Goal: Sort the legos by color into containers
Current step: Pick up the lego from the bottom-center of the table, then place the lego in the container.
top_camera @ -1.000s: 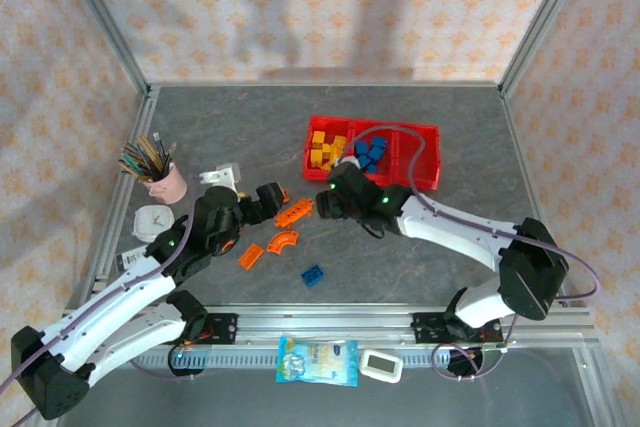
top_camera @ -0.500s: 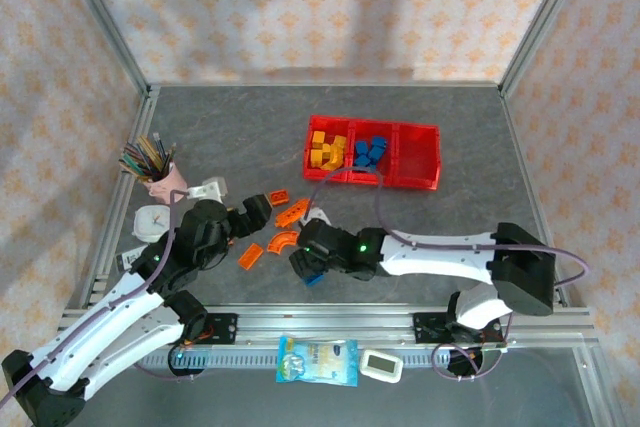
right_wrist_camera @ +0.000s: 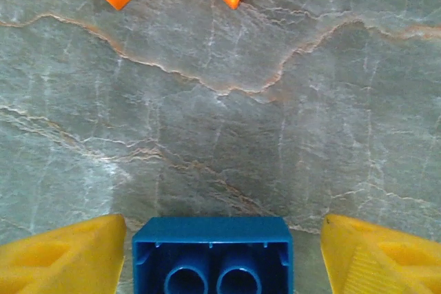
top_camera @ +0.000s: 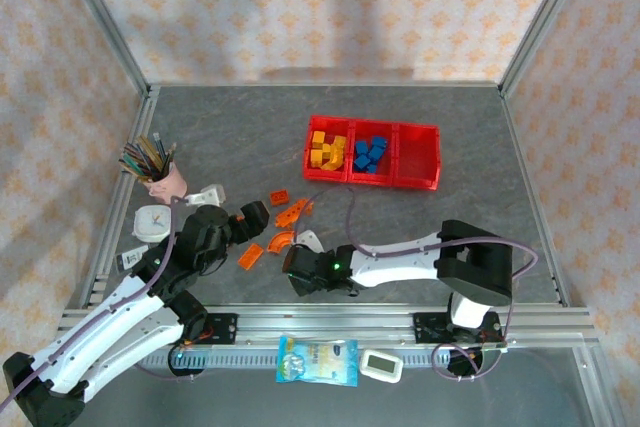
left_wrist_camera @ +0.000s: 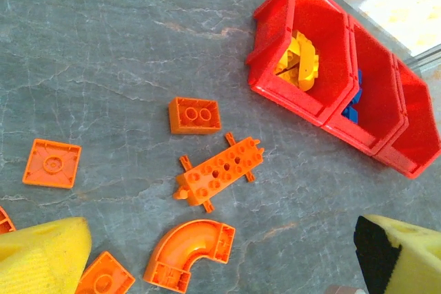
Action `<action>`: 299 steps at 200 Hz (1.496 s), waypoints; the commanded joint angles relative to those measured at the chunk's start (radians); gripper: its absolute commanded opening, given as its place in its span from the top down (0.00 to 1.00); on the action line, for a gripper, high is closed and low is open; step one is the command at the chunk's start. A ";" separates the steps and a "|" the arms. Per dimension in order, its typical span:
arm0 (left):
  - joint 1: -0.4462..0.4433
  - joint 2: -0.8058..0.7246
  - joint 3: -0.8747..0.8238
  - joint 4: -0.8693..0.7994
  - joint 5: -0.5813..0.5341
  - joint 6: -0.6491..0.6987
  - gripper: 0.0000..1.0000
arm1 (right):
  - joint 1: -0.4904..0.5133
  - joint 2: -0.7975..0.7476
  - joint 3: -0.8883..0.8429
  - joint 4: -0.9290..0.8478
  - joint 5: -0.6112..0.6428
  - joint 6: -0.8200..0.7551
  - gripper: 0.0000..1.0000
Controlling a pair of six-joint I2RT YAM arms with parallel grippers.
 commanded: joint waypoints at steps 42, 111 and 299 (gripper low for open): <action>0.006 -0.007 -0.015 0.006 -0.013 -0.013 0.01 | 0.001 0.049 0.041 -0.046 0.088 0.037 0.45; 0.006 -0.008 0.001 0.024 -0.006 -0.002 0.01 | -0.018 -0.036 0.071 -0.110 0.133 0.069 0.57; 0.007 0.306 0.139 0.324 0.079 0.118 0.01 | -0.779 0.107 0.471 -0.126 0.319 -0.238 0.54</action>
